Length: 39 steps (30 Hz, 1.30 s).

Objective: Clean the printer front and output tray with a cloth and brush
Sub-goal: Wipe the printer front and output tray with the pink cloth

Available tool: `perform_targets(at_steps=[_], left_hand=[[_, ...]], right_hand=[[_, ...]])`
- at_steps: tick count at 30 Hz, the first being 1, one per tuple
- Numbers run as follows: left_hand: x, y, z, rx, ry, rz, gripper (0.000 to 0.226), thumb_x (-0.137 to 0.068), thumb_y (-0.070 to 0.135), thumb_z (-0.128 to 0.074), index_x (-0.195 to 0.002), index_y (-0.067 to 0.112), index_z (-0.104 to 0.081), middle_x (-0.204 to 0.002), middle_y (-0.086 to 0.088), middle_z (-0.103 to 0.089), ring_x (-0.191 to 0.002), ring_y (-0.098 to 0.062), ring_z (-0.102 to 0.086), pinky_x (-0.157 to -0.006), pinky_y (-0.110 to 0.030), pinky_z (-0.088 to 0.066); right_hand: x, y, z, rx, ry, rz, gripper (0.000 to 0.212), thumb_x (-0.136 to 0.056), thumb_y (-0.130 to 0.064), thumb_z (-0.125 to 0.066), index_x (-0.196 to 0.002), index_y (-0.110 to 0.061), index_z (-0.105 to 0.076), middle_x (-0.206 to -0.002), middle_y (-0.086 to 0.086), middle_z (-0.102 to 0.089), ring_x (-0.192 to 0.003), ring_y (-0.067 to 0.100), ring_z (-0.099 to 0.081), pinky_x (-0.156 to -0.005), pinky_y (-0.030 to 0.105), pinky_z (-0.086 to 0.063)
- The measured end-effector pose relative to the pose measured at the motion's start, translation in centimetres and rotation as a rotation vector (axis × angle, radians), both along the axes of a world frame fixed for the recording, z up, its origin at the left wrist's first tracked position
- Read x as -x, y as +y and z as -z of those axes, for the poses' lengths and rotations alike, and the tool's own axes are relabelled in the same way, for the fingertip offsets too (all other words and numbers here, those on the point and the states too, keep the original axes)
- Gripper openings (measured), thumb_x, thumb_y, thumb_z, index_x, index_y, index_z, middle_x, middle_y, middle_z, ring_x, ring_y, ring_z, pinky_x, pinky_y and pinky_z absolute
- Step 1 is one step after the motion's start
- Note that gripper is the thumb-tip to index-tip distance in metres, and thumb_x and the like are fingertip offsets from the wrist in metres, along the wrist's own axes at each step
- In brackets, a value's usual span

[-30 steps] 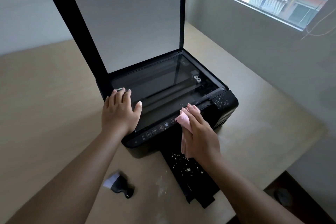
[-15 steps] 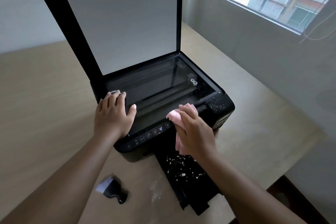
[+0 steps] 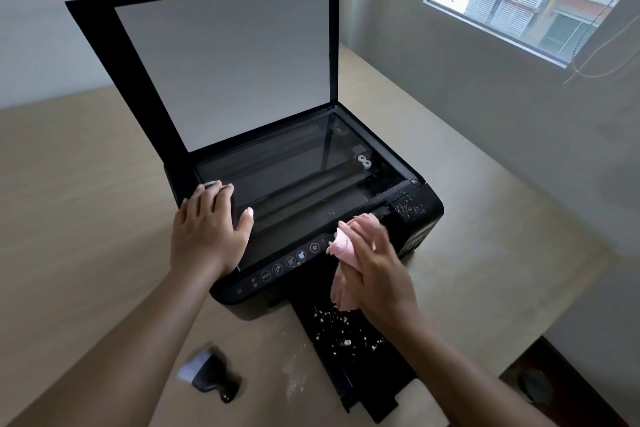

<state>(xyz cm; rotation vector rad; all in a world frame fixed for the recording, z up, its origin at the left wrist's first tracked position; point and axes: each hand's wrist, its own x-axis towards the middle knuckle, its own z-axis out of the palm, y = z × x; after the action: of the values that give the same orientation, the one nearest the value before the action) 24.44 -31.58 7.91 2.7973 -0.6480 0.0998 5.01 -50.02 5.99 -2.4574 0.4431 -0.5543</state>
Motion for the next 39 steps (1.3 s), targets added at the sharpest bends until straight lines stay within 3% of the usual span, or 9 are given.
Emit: perform_targets(at_steps=[7,12,15,18,22,26,31,35,39], left_hand=[[0.3,-0.1,-0.4,-0.015,0.020,0.019,0.064,-0.096,0.053,-0.033,-0.150,0.019,-0.030,-0.160,-0.003,-0.023,-0.149,-0.022,-0.010,-0.120,-0.044,-0.006],[3.5,-1.7,-1.7,-0.098,0.138,0.299,0.097,-0.075,0.085,-0.023,-0.155,0.031,-0.013,-0.163,0.004,-0.011,-0.150,-0.021,-0.003,-0.120,-0.049,0.002],[5.4,-2.9,-0.8,-0.235,0.110,0.351,0.113,-0.061,0.093,-0.017,-0.154,0.032,0.005,-0.163,0.009,0.006,-0.149,-0.021,0.013,-0.118,-0.052,0.009],[5.3,-3.2,-0.4,-0.246,0.058,0.326,0.112,-0.062,0.088,-0.021,-0.155,0.029,0.004,-0.163,0.009,0.005,-0.149,-0.021,0.012,-0.118,-0.054,0.005],[5.2,-3.0,-0.2,-0.201,0.063,0.326,0.114,-0.060,0.090,-0.023,-0.155,0.030,-0.002,-0.163,0.011,-0.001,-0.150,-0.019,0.008,-0.118,-0.052,0.003],[5.2,-3.1,-0.3,-0.178,0.068,0.321,0.115,-0.059,0.090,-0.027,-0.155,0.032,-0.003,-0.162,0.012,-0.002,-0.149,-0.017,0.008,-0.118,-0.051,0.003],[5.2,-3.2,-0.5,-0.131,0.090,0.316,0.114,-0.058,0.090,-0.029,-0.154,0.033,-0.007,-0.162,0.014,-0.005,-0.149,-0.015,0.006,-0.119,-0.050,0.002],[5.3,-3.2,-0.6,-0.141,0.094,0.317,0.115,-0.058,0.090,-0.030,-0.154,0.033,-0.004,-0.162,0.013,-0.002,-0.149,-0.015,0.008,-0.119,-0.050,0.003],[5.4,-3.2,-0.7,-0.136,0.097,0.313,0.113,-0.059,0.089,-0.028,-0.155,0.033,-0.006,-0.162,0.013,-0.004,-0.149,-0.015,0.007,-0.119,-0.050,0.003]], right_hand=[[-1.3,-2.0,-0.5,-0.136,-0.203,0.162,0.015,-0.087,-0.006,-0.069,-0.102,-0.009,-0.070,-0.116,0.000,-0.057,-0.115,0.022,-0.057,-0.101,0.026,-0.044],[-0.2,-2.4,-0.4,-0.030,-0.119,-0.167,0.027,-0.088,-0.008,-0.067,-0.116,-0.007,-0.067,-0.129,0.002,-0.055,-0.128,0.018,-0.051,-0.112,0.027,-0.038],[-0.1,-4.2,-0.4,-0.014,-0.069,-0.034,0.030,-0.088,-0.004,-0.063,-0.117,-0.011,-0.067,-0.135,0.002,-0.053,-0.131,0.023,-0.049,-0.111,0.038,-0.041],[-1.0,-1.4,-0.4,-0.097,-0.169,0.072,0.027,-0.087,0.004,-0.059,-0.111,-0.004,-0.068,-0.129,0.006,-0.057,-0.131,0.021,-0.048,-0.109,0.036,-0.042],[0.0,-2.6,-0.7,-0.012,-0.043,-0.193,0.037,-0.089,-0.004,-0.056,-0.123,-0.015,-0.064,-0.134,-0.005,-0.055,-0.128,0.014,-0.051,-0.104,0.038,-0.047],[-0.7,-3.9,-1.6,-0.095,-0.089,0.130,0.032,-0.086,0.000,-0.058,-0.111,-0.017,-0.067,-0.128,0.000,-0.057,-0.114,0.023,-0.059,-0.093,0.041,-0.051],[0.5,-1.3,-0.5,-0.071,-0.074,-0.166,0.043,-0.085,-0.003,-0.058,-0.125,-0.019,-0.061,-0.138,-0.005,-0.052,-0.126,0.018,-0.053,-0.101,0.040,-0.049],[-0.4,-3.8,-1.3,-0.124,-0.096,0.155,0.029,-0.087,-0.001,-0.058,-0.109,-0.018,-0.067,-0.130,0.000,-0.056,-0.113,0.025,-0.059,-0.090,0.045,-0.052],[-0.3,0.7,-1.1,-0.111,-0.048,-0.147,0.036,-0.089,-0.007,-0.057,-0.123,-0.018,-0.064,-0.133,-0.006,-0.054,-0.129,0.015,-0.051,-0.099,0.040,-0.050]])
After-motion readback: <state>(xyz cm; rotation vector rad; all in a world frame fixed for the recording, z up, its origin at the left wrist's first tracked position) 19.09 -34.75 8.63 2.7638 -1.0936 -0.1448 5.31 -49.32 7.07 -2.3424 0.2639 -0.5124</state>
